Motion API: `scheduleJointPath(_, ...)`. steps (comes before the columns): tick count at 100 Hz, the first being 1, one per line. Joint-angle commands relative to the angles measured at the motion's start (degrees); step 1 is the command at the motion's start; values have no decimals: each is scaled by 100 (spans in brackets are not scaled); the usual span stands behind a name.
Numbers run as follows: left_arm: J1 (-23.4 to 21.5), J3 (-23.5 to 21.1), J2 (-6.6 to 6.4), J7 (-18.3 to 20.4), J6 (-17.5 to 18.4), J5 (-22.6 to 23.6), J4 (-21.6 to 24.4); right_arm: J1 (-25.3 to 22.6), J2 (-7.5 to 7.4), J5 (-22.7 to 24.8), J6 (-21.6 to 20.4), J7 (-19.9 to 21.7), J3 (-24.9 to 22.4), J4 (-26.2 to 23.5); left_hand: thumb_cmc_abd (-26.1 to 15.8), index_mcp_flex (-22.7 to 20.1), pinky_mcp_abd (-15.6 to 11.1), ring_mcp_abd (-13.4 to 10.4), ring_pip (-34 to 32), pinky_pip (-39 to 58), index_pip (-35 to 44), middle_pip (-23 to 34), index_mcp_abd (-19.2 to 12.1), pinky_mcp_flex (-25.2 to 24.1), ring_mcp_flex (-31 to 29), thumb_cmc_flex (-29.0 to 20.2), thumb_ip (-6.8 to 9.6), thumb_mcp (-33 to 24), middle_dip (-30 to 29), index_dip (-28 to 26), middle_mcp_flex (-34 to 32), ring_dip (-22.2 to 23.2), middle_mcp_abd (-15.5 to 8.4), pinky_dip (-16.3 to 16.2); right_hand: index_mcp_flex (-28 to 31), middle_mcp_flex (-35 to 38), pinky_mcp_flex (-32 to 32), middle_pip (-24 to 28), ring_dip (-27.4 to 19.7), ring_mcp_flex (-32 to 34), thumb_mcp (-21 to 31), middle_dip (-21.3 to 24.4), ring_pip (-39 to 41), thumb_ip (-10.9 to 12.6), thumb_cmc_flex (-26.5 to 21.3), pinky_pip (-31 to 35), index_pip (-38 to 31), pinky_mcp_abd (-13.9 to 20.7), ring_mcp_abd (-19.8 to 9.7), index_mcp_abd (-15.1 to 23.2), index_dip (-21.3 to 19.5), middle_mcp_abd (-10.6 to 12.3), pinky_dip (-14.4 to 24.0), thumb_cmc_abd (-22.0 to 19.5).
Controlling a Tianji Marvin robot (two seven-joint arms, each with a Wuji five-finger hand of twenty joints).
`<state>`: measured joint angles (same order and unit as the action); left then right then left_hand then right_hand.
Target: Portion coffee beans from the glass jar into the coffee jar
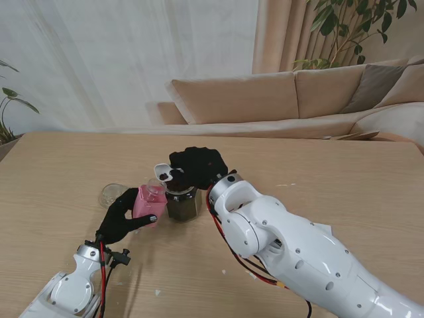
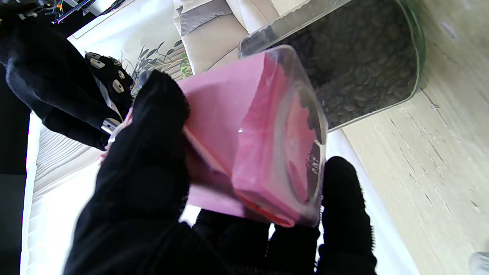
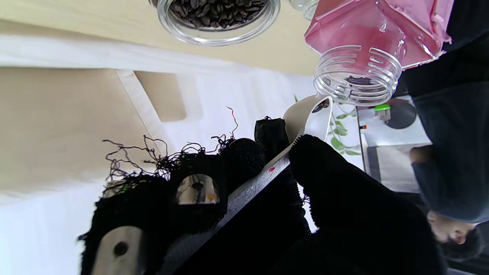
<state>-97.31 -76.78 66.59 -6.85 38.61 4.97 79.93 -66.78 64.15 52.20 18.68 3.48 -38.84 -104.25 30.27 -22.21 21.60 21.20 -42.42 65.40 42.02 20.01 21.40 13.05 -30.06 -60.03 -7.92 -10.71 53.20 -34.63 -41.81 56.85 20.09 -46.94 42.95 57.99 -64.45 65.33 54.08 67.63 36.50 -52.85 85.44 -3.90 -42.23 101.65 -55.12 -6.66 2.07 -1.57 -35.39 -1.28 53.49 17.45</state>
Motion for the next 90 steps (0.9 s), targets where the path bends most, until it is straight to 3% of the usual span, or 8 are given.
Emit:
scheduleJointPath(1,-37,-3,34,97,-11,-16,51,-39,34,169,-93,-4,71,-3,-1101,-482,-68,-138,-5,-42,1348,1070,-1098,-24,-65,-1394,166,-1883,544,-363,-615,112,-835,-41,175,211,-311,247,-97,192,160,-40,253,52,-257,1825,-46,398,182,-26,-31,86,-41,-37)
scheduleJointPath(23,-46,-17,32,111,2,-43,62,-46,-4,1057,-305,-370,267,100,-1100,-486,-78,-139,-5,-51,1352,1071,-1098,-27,-65,-1394,166,-1883,545,-364,-616,113,-833,-38,176,219,-327,242,-107,212,139,-38,236,55,-241,1808,-47,435,125,8,-42,138,-67,-60)
scheduleJointPath(55,-54,-31,34,107,7,-54,72,-104,-92,1960,-460,-740,391,145,-1100,-483,-78,-136,-5,-51,1348,1069,-1096,-27,-65,-1394,167,-1884,542,-361,-615,113,-835,-38,176,231,-360,234,-118,232,116,-38,212,64,-236,1773,-45,489,70,38,-54,178,-100,-76)
scheduleJointPath(90,-56,-21,33,115,-8,-62,80,-171,-90,1997,-551,-1061,351,204,-1100,-486,-78,-134,-4,-52,1350,1069,-1100,-27,-62,-1394,166,-1883,542,-361,-613,113,-834,-38,171,240,-414,229,-123,255,98,-38,199,58,-231,1740,-52,527,38,59,-59,197,-126,-77)
